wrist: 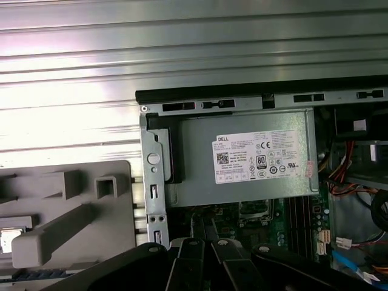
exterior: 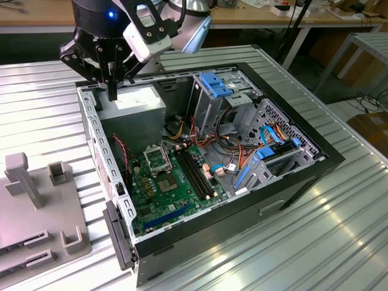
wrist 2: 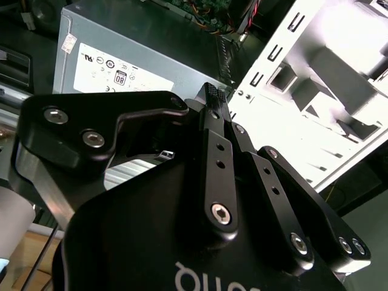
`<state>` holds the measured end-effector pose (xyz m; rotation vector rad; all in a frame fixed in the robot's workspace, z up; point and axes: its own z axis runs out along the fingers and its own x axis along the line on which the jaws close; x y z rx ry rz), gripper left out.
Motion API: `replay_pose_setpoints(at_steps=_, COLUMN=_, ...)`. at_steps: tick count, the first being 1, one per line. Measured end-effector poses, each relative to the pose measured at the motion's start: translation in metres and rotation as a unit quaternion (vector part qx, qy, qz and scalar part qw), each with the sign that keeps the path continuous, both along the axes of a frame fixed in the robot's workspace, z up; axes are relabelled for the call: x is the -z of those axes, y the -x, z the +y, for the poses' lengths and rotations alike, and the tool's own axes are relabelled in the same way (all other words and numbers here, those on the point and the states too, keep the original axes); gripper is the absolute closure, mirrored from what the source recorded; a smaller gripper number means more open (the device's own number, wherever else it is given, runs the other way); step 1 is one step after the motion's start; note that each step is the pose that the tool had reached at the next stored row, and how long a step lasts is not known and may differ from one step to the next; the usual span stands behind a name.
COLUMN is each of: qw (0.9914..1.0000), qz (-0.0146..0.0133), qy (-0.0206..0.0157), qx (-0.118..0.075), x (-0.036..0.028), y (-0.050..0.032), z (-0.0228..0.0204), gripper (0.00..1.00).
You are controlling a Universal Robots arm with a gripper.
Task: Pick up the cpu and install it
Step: 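Reach for the cpu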
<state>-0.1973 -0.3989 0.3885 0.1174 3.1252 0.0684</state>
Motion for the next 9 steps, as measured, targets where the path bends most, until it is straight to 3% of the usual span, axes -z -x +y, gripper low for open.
replay_pose_setpoints(at_steps=9, qw=1.00000, qz=0.0018, qy=0.0000, qx=0.000, x=0.0005, y=0.0030, z=0.0000, gripper=0.89)
